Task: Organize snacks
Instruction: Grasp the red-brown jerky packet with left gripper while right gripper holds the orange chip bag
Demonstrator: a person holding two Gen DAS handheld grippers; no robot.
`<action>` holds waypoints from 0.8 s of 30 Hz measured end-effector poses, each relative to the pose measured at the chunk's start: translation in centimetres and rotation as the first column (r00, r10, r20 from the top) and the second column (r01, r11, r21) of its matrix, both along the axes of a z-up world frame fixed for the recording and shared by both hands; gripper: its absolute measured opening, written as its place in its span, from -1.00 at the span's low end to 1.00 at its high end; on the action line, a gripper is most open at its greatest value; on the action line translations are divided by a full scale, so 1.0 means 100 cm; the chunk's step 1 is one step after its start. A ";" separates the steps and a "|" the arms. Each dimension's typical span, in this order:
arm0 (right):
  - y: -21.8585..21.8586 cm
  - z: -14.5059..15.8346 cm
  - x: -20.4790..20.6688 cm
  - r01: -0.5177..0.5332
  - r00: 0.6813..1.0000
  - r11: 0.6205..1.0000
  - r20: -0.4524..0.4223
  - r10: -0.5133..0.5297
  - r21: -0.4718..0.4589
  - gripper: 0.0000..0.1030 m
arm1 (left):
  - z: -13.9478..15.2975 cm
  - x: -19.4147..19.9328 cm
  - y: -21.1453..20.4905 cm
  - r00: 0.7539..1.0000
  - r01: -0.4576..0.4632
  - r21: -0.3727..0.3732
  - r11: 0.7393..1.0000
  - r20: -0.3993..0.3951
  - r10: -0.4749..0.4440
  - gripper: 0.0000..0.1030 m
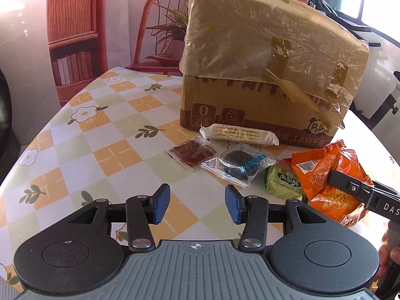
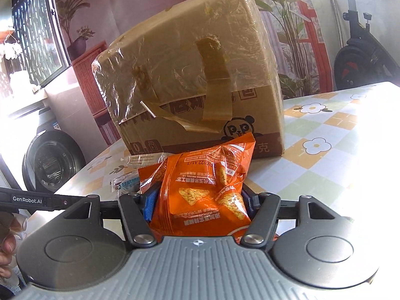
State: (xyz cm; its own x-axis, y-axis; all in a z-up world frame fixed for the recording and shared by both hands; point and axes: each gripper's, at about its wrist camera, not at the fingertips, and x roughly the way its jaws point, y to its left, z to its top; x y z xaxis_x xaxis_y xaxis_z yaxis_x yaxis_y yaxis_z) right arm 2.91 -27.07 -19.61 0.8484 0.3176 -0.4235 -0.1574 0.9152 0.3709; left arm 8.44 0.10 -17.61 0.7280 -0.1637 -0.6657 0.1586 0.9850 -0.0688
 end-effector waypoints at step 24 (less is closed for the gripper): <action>-0.011 -0.003 0.002 0.039 0.999 0.997 -0.026 -0.038 0.067 0.25 | -0.021 0.090 -0.007 0.958 0.281 0.210 0.937 0.002 -0.287 -0.01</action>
